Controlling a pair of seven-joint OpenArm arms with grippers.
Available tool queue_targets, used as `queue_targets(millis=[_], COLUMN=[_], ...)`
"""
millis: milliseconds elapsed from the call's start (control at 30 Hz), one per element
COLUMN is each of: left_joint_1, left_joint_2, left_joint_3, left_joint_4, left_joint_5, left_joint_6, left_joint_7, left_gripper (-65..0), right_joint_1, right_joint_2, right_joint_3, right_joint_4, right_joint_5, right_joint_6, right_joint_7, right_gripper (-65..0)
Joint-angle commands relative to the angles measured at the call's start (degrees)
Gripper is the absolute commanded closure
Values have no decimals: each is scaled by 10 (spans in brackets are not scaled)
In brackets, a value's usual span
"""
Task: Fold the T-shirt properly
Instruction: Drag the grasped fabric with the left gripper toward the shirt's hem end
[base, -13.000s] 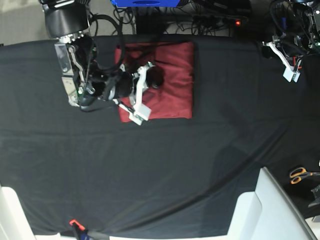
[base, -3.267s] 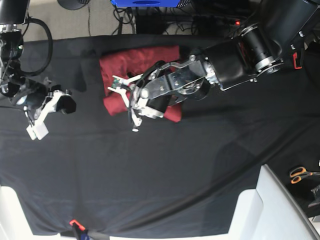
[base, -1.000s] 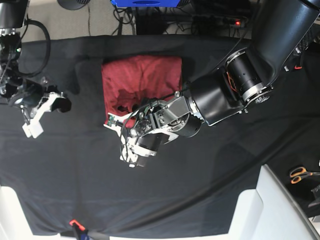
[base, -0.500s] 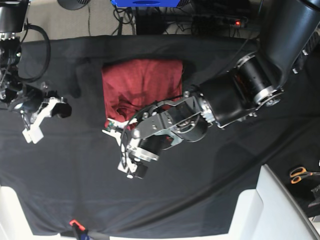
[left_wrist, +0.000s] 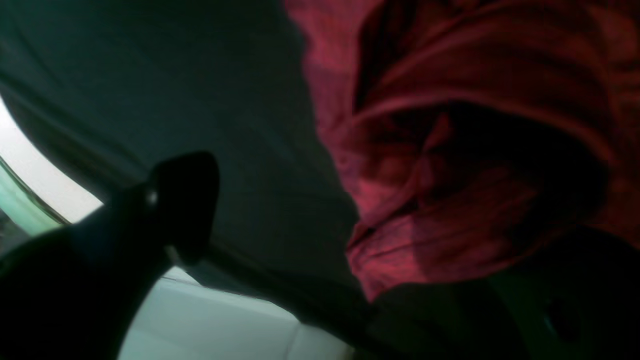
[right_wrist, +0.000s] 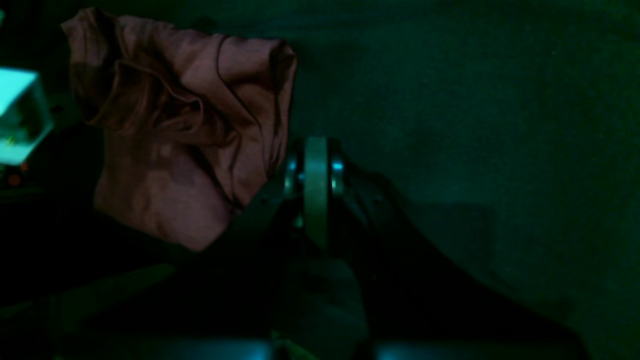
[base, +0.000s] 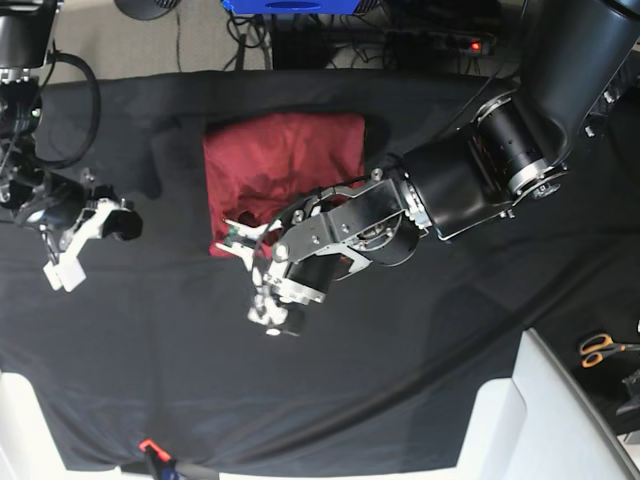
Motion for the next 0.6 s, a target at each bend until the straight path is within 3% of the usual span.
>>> queue_targets(millis=[0,333,567], left_joint_1=[-15,-32,-32], left_joint_2=[4,2,2], left_joint_3=[-6,-96,-103], left_joint_4=[-1,-21,-45], left_joint_5=[-10,-193,-218], left_joint_6=[4,4,4], left_joint_7=[7,10,26], left_gripper=[-619,-614,-612], right_joint_1=[7,6,5], right_joint_2=[9,8,8], right_joint_3=[1,1,1], right_joint_4=[10,10,10], right_joint_5=[10,10,10], right_joint_6=[3,3,3], right_joint_7=[9,9,9], right_gripper=[-2,-2,-2])
